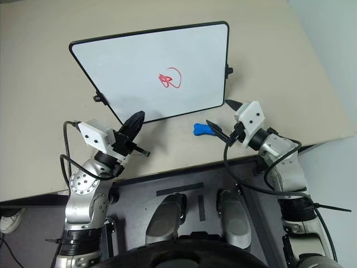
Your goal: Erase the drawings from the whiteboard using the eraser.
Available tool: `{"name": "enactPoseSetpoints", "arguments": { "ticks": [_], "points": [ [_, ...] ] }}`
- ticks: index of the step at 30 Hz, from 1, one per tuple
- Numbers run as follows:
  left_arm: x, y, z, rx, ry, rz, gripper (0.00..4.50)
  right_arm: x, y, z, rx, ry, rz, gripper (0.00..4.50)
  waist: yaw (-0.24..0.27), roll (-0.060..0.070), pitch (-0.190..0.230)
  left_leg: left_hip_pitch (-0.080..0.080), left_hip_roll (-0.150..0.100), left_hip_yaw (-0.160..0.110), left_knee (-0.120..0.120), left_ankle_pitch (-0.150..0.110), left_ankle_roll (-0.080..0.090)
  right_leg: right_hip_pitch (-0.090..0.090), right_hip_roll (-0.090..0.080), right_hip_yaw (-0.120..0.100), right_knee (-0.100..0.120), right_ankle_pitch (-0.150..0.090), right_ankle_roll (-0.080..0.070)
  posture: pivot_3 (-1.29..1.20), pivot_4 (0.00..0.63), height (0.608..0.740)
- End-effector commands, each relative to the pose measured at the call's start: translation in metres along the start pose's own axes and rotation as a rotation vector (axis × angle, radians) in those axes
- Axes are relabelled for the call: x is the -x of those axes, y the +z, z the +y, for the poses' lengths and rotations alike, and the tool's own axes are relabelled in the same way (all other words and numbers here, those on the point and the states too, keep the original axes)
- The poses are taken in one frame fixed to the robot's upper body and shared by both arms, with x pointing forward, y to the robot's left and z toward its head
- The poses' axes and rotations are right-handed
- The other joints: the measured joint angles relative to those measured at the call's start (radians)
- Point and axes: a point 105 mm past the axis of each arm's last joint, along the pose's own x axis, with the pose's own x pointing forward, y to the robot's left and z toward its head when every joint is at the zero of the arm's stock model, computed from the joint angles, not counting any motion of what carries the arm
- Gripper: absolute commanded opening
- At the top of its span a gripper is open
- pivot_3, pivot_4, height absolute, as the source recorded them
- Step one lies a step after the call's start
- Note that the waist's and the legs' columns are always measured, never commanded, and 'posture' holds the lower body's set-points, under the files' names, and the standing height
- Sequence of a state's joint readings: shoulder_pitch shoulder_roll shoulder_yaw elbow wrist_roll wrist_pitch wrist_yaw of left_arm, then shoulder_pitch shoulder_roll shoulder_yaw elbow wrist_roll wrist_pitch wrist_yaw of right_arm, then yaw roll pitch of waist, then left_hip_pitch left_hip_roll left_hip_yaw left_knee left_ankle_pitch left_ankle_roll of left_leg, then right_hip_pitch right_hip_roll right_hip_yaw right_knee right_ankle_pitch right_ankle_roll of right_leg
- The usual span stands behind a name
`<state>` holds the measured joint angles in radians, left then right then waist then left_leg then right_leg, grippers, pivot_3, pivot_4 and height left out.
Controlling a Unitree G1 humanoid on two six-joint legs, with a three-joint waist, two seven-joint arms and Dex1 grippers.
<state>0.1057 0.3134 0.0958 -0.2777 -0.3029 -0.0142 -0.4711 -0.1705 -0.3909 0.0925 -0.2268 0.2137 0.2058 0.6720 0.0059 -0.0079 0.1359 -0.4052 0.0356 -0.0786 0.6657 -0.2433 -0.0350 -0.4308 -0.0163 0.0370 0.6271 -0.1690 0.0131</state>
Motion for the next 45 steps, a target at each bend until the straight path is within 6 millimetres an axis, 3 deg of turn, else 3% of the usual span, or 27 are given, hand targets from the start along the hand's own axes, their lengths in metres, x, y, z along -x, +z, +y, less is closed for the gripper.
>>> {"name": "enactPoseSetpoints", "arguments": {
  "ticks": [1, 8, 14, 27, 44, 45],
  "points": [
    [0.004, 0.013, -0.002, -0.022, 0.014, -0.048, 0.0, -0.004, 0.012, 0.01, 0.043, 0.084, -0.026, 4.25, 0.0, 0.0, 0.0, 0.0, 0.0, 0.0, 0.0, 0.0, 0.0, 0.0, 0.0, 0.0, 0.0, 0.0, 0.0, 0.0, 0.15, 0.74],
    [0.012, 0.012, -0.007, -0.029, 0.054, -0.039, 0.0, -0.008, 0.005, 0.012, 0.069, 0.156, 0.004, 4.25, -0.001, 0.0, 0.0, 0.0, 0.0, 0.0, 0.0, 0.0, 0.0, 0.0, 0.0, 0.0, 0.0, -0.003, 0.005, 0.0, 0.15, 0.74],
    [0.021, 0.013, -0.003, -0.031, 0.075, -0.029, 0.0, -0.009, -0.01, 0.03, 0.111, 0.272, 0.104, 4.25, 0.0, 0.0, 0.0, 0.0, 0.0, 0.0, -0.001, 0.0, 0.0, 0.0, 0.001, 0.0, 0.0, -0.003, 0.003, 0.0, 0.15, 0.74],
    [0.015, 0.008, -0.017, 0.014, 0.063, -0.04, 0.0, -0.01, -0.021, 0.043, 0.153, 0.391, 0.167, 4.25, 0.0, 0.0, 0.0, 0.0, 0.0, 0.0, -0.001, 0.0, 0.0, 0.0, 0.001, 0.001, 0.0, -0.003, 0.003, 0.0, 0.15, 0.74],
    [0.014, 0.008, -0.017, 0.017, 0.075, -0.048, 0.0, -0.022, -0.037, 0.023, 0.178, 0.317, 0.214, 4.25, 0.0, 0.0, 0.0, 0.002, 0.0, 0.0, -0.001, 0.0, 0.0, 0.002, 0.001, 0.001, 0.0, -0.002, 0.001, 0.0, 0.15, 0.74],
    [0.013, 0.008, -0.017, 0.017, 0.075, -0.048, 0.0, -0.023, -0.037, 0.021, 0.181, 0.308, 0.214, 4.09, 0.0, 0.0, 0.0, 0.002, 0.0, 0.0, -0.001, 0.0, 0.0, 0.002, 0.001, 0.001, 0.0, -0.002, 0.001, 0.0, 0.15, 0.74]
  ]
}}
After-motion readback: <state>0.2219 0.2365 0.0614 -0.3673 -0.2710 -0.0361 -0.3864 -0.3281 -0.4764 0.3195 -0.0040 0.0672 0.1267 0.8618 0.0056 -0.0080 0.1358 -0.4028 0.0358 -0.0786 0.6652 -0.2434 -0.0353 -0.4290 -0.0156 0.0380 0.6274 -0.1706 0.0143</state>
